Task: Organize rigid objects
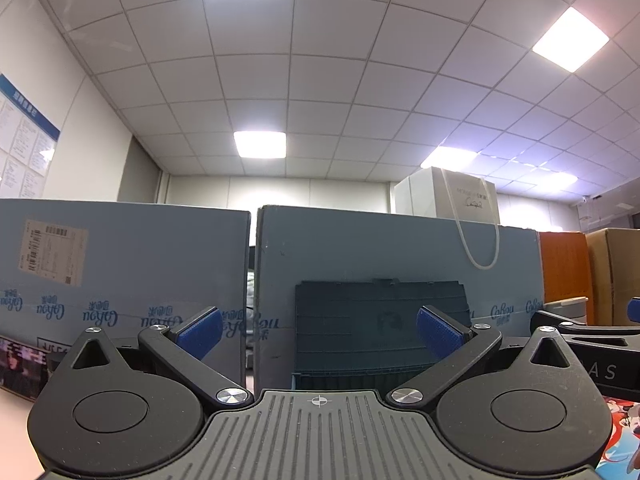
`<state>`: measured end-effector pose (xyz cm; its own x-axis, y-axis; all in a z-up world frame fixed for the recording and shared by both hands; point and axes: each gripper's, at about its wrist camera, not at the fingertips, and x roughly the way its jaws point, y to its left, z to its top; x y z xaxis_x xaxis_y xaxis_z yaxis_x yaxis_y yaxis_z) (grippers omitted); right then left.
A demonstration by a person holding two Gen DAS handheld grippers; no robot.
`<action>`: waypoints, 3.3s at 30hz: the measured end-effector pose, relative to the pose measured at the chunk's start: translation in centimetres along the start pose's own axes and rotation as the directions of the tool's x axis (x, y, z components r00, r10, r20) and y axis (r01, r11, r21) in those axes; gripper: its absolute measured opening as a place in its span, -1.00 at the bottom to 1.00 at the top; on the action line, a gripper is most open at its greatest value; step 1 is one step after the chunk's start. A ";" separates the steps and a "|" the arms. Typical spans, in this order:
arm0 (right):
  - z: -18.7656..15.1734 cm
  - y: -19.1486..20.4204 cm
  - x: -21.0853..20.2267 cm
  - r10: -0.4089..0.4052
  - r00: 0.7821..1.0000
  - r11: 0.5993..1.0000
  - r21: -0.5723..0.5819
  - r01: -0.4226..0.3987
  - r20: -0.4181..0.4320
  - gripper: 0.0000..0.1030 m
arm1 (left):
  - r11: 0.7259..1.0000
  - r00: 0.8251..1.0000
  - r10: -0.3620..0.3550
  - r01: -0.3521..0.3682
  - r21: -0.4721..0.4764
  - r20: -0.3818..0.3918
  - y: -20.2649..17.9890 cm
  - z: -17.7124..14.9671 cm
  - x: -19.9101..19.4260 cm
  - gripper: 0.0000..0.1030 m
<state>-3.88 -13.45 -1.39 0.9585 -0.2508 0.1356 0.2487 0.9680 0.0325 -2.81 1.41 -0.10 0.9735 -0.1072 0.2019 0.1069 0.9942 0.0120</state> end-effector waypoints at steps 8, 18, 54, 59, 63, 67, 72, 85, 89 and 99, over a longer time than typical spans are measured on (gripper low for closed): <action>0.0 0.0 0.1 -0.005 1.000 1.000 0.005 0.005 -0.007 1.00 | 1.000 1.000 -0.009 0.009 0.008 0.004 -0.1 0.0 0.0 1.00; 0.1 -0.1 0.4 -0.006 1.000 1.000 0.008 0.006 -0.020 1.00 | 1.000 1.000 -0.011 0.011 0.009 -0.003 -0.1 0.0 0.2 1.00; -0.1 -0.1 0.3 -0.007 1.000 1.000 0.015 0.007 -0.020 1.00 | 1.000 1.000 -0.008 0.008 0.013 -0.013 -0.1 -0.1 0.3 1.00; -0.1 -0.2 0.3 -0.006 1.000 1.000 0.015 0.007 -0.021 1.00 | 1.000 1.000 -0.007 0.008 0.013 -0.012 -0.1 -0.1 0.4 1.00; -0.1 -0.1 0.3 -0.006 1.000 1.000 0.015 0.007 -0.021 1.00 | 1.000 1.000 -0.009 0.009 0.013 -0.014 -0.1 -0.1 0.4 1.00; -0.1 -0.1 0.3 -0.007 1.000 1.000 0.014 0.008 -0.019 1.00 | 1.000 1.000 -0.008 0.008 0.014 -0.013 -0.1 -0.1 0.3 1.00; -0.1 -0.1 0.2 -0.008 1.000 1.000 0.014 0.008 -0.019 1.00 | 1.000 1.000 -0.007 0.007 0.015 -0.012 -0.2 -0.1 0.3 1.00; -0.1 -0.2 0.2 -0.008 1.000 1.000 0.015 0.008 -0.020 1.00 | 1.000 1.000 -0.009 0.009 0.015 -0.012 -0.2 -0.1 0.4 1.00; -0.1 -0.2 0.2 -0.007 1.000 1.000 0.015 0.007 -0.019 1.00 | 1.000 1.000 -0.009 0.009 0.015 -0.012 -0.2 -0.1 0.4 1.00; -0.1 -0.2 0.2 -0.008 1.000 1.000 0.015 0.009 -0.020 1.00 | 1.000 1.000 -0.011 0.011 0.015 -0.012 -0.1 -0.1 0.4 1.00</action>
<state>-3.71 -13.66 -1.44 0.9589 -0.2589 0.1160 0.2549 0.9658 0.0483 -2.37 1.21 -0.15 0.9747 -0.1178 0.1897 0.1144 0.9930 0.0286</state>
